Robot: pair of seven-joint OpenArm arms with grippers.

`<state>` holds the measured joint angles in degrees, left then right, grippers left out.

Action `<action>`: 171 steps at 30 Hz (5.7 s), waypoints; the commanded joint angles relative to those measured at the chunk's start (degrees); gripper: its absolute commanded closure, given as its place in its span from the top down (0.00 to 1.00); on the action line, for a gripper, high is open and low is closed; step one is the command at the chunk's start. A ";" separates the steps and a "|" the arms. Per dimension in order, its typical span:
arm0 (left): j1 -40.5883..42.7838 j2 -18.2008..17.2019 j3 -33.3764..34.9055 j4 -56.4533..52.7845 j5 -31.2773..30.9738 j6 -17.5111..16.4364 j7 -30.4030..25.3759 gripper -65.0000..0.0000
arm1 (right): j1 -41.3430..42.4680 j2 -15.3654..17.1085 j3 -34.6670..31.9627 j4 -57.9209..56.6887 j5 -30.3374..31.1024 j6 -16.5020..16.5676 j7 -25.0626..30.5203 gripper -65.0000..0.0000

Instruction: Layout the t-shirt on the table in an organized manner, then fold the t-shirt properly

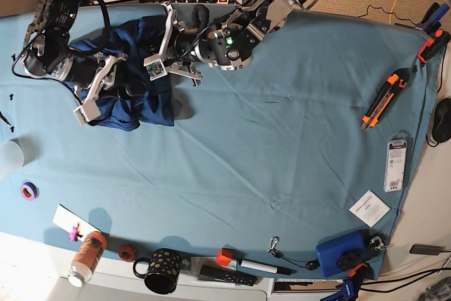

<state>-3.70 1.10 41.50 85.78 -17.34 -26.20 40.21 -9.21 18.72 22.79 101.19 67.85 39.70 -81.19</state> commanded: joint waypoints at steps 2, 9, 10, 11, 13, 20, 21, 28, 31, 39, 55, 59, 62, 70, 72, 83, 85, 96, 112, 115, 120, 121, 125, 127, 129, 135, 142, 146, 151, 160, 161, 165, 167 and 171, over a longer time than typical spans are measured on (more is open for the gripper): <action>-0.74 0.85 -0.02 1.09 -0.83 -3.54 -1.18 0.20 | 0.22 0.96 3.78 0.81 3.30 0.09 1.19 0.29; -1.25 0.96 -0.98 1.55 -0.85 -3.65 -1.29 0.23 | 0.15 0.94 23.71 0.81 10.54 0.30 1.19 0.29; -1.25 0.98 -1.84 2.21 -0.90 -3.69 -1.31 0.16 | -0.02 0.90 26.71 0.81 10.58 0.30 1.19 0.28; -1.22 0.96 -2.78 3.21 -1.20 -3.69 -1.29 0.09 | -0.35 0.83 29.44 0.81 10.58 0.30 1.19 0.27; -1.22 0.98 -5.35 5.60 -2.75 -3.69 -1.29 0.00 | -1.36 0.81 33.92 0.79 10.58 0.30 1.19 0.12; -1.38 1.40 -12.41 11.30 -12.79 -3.63 -2.97 0.00 | -7.91 0.46 38.75 0.79 11.65 0.30 1.19 0.00; -1.40 1.81 -12.39 10.73 -12.72 -3.67 -3.02 0.00 | -8.26 -0.22 38.75 0.79 12.72 0.30 1.19 0.00; -4.87 7.58 -12.37 0.87 -12.76 -3.67 -3.85 0.00 | -7.78 -7.30 37.99 0.79 17.15 0.30 1.19 0.00; -7.45 7.90 -11.15 -4.13 -14.03 -3.39 -4.50 0.00 | -7.78 -9.20 35.89 0.74 17.15 0.30 1.19 0.00; -9.46 7.90 -7.85 -13.46 -14.01 -2.80 -4.35 0.00 | -7.76 -9.55 28.89 0.68 17.15 0.30 1.19 0.00; -12.20 7.90 -7.91 -15.67 -2.14 7.15 -10.27 0.00 | -7.93 -9.66 27.93 0.68 -21.57 -4.15 3.45 0.00; -12.59 7.90 -7.93 -15.67 -1.70 7.17 -10.40 0.00 | -7.91 -9.64 27.93 0.68 -28.06 -7.72 6.27 0.00; -12.85 7.90 -7.93 -15.65 -1.73 7.15 -10.99 0.00 | -7.91 -9.51 27.93 0.68 -29.14 -8.94 7.06 0.00; -12.61 7.90 -7.93 -14.45 -9.62 -1.38 -10.36 0.00 | -5.88 -9.49 27.96 0.85 -20.76 -7.37 6.49 0.00; -12.48 7.90 -8.31 -13.42 -11.04 -5.01 -9.07 0.00 | -4.90 -9.49 27.96 0.85 -18.23 -6.43 5.27 0.00; -12.48 7.90 -15.82 -12.85 -17.40 -10.99 -5.27 0.00 | -3.78 -9.01 31.12 0.85 -15.12 -4.85 4.94 0.00; -12.46 7.90 -17.38 -12.85 -17.42 -10.99 -5.25 0.00 | -3.78 -9.03 34.01 0.85 -10.75 -2.36 4.46 0.00; -11.91 7.32 -18.91 -12.85 -20.85 -13.80 -5.51 0.00 | -3.15 -8.24 45.03 0.85 11.43 0.30 1.19 0.00; -3.54 7.63 -15.43 -12.85 -35.71 -13.80 6.71 0.00 | 2.60 -8.24 26.82 0.68 -1.09 0.30 1.19 0.00; -2.78 7.82 -10.97 -12.85 -32.33 -13.77 4.87 0.00 | 3.63 -8.26 23.43 0.70 -3.67 0.30 1.95 0.00; -2.82 7.90 -2.21 -12.85 -18.12 -4.02 -4.15 0.00 | 4.44 -8.26 21.14 0.70 -10.69 0.30 2.73 0.00; -2.82 7.90 -0.96 -12.85 -15.96 -2.19 -5.79 0.00 | 4.46 -8.28 21.14 0.70 -12.52 0.30 3.32 0.00; -2.84 7.90 2.32 -12.85 -13.46 -0.11 -8.31 0.00 | 4.44 -8.26 21.18 0.68 -18.08 0.30 6.95 0.00; -2.84 7.90 2.62 -12.85 -13.42 -0.13 -8.28 0.00 | 4.46 -8.28 21.18 0.68 -18.47 0.30 7.41 0.00; -2.84 7.90 2.58 -12.85 -13.00 -0.09 -8.13 0.00 | 4.46 -8.26 21.18 0.28 -18.95 0.30 7.76 0.00; -2.82 7.90 2.58 -12.85 -8.98 4.39 -8.09 0.00 | 4.55 -8.22 21.14 -6.51 -24.02 0.30 11.87 0.00; -2.80 7.90 2.58 -12.85 -8.81 4.13 -6.51 0.00 | 10.32 -4.92 21.14 -18.56 -25.86 0.30 14.78 0.00; -2.78 7.90 2.58 -12.85 -8.79 4.13 -5.51 0.00 | 15.65 -1.84 21.14 -22.36 -27.78 0.30 15.69 0.00; -2.78 7.90 2.58 -12.85 -8.76 4.13 -5.53 0.00 | 20.39 0.52 21.14 -22.71 -29.11 0.30 16.59 0.00; -3.15 7.90 2.56 -12.44 -8.85 -2.40 -7.85 0.00 | 23.67 1.31 21.14 -22.71 -27.21 0.30 18.71 0.00; -3.17 7.90 2.56 -11.65 -9.05 -5.68 -9.03 0.00 | 23.65 1.29 21.16 -22.71 -25.70 0.30 18.69 0.00; -3.13 7.90 2.45 -6.36 -9.60 -11.72 -14.32 0.00 | 23.65 1.27 21.20 -22.64 -18.67 0.30 18.67 0.00; -3.13 7.90 1.68 -3.28 -7.50 -12.09 -15.34 0.00 | 23.65 1.27 21.20 -22.64 -15.30 0.30 18.69 0.00; -3.17 7.90 -3.67 0.90 -1.73 -12.24 -15.41 0.00 | 23.65 1.27 23.17 -22.64 -14.08 0.30 18.64 0.00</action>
<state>-6.07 7.57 37.76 85.58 -18.24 -38.11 26.52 13.34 18.65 45.67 77.60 52.38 39.88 -64.07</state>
